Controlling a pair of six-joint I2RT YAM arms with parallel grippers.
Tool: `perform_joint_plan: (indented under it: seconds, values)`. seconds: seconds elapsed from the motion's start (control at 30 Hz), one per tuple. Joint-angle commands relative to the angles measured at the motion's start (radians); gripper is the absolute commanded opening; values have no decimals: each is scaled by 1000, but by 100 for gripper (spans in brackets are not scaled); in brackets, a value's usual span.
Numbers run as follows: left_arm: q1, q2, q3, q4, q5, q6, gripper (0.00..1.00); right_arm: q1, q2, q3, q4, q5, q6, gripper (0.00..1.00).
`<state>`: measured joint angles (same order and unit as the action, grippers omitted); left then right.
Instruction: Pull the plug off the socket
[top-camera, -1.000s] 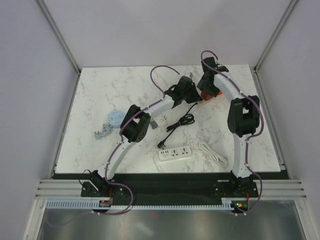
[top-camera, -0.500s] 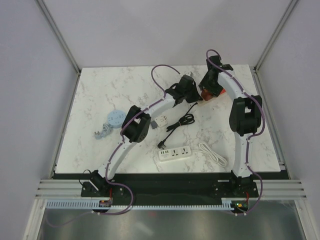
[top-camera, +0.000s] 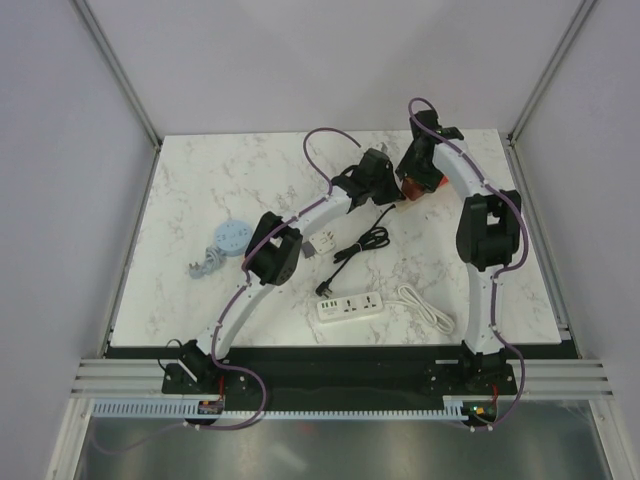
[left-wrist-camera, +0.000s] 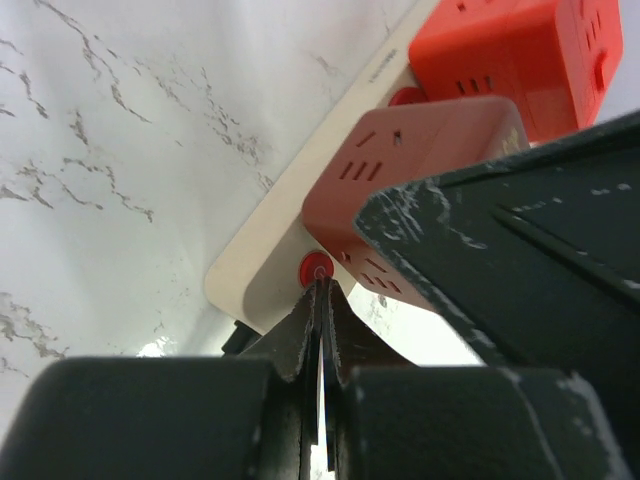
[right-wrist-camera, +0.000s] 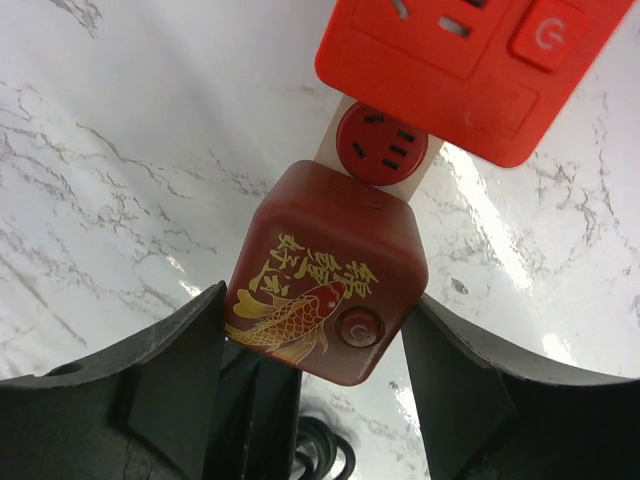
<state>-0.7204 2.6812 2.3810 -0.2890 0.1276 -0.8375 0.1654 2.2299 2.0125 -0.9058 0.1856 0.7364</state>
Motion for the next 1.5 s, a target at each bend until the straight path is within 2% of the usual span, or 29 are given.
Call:
perform_joint_plan:
  seconds: [0.0, 0.1, 0.3, 0.47, 0.67, 0.87, 1.03, 1.17, 1.3, 1.37, 1.47]
  values:
    - [-2, 63, 24, -72, -57, 26, 2, 88, 25, 117, 16, 147, -58, 0]
    - [-7, 74, 37, -68, -48, 32, 2, 124, 62, 176, -16, 237, -68, 0]
    - [-7, 72, 38, -70, -49, 34, 2, 115, 74, 244, -50, 219, -75, 0]
    - [-7, 78, 47, -68, -40, 37, 2, 34, 21, 166, -2, -50, -20, 0]
    - [-11, 91, 64, -68, -20, 49, 2, -27, -67, -14, 149, -207, 52, 0]
    - [-13, 94, 70, -67, -2, 51, 2, -9, -64, 32, 139, -115, 34, 0]
    - [-17, 100, 80, -65, 0, 58, 2, 85, -14, 167, 45, 139, -49, 0]
    - [-20, 101, 86, -64, -3, 66, 2, 121, 13, 212, 19, 199, -60, 0]
    - [-20, 105, 87, -64, -5, 69, 2, 117, 11, 224, 15, 143, -39, 0]
    - [-20, 103, 87, -65, -2, 72, 2, 96, 1, 213, 19, 30, -3, 0]
    - [-22, 104, 89, -65, -3, 74, 2, 47, -35, 195, 47, -56, 21, 0]
